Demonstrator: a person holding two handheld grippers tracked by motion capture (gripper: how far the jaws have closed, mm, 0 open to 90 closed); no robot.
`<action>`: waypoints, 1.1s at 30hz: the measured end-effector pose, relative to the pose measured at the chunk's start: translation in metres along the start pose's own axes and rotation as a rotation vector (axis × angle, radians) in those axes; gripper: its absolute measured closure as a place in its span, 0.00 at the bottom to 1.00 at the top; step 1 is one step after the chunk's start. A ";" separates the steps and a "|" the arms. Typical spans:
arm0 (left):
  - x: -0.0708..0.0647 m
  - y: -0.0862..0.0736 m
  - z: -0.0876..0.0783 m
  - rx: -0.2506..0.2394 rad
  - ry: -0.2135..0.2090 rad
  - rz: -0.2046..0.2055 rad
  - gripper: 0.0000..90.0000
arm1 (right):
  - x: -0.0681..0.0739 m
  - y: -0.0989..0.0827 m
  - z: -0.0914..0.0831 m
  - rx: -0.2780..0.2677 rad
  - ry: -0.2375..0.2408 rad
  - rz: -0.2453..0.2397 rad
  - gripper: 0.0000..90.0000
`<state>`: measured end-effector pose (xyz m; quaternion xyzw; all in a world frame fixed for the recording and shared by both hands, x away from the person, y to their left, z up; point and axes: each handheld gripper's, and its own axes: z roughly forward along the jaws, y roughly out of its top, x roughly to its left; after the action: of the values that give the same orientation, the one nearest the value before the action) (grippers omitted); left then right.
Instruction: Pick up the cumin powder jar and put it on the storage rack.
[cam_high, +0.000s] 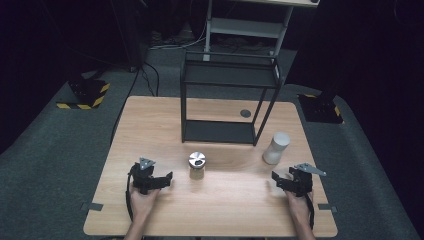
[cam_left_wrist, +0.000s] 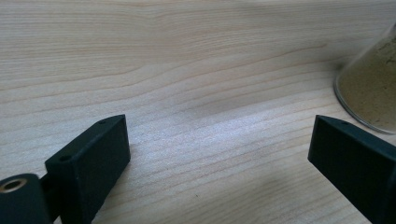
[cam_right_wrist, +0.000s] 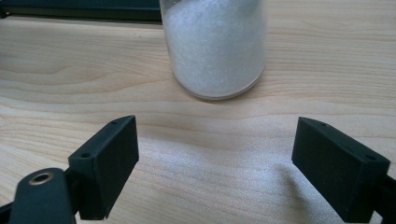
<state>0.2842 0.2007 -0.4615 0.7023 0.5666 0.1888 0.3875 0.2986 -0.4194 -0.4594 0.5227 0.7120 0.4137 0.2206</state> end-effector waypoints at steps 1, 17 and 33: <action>0.000 0.000 0.000 0.000 0.000 0.000 0.06 | 0.000 0.000 0.000 -0.001 0.000 0.000 0.15; 0.001 0.008 -0.006 0.011 -0.120 0.111 0.02 | 0.001 0.000 0.000 -0.001 -0.003 0.002 0.15; -0.024 0.026 -0.003 0.037 -0.208 0.235 0.01 | 0.000 -0.001 0.000 -0.005 -0.001 0.005 0.15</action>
<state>0.2921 0.1775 -0.4363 0.7866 0.4406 0.1487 0.4063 0.2980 -0.4197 -0.4600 0.5243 0.7095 0.4157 0.2211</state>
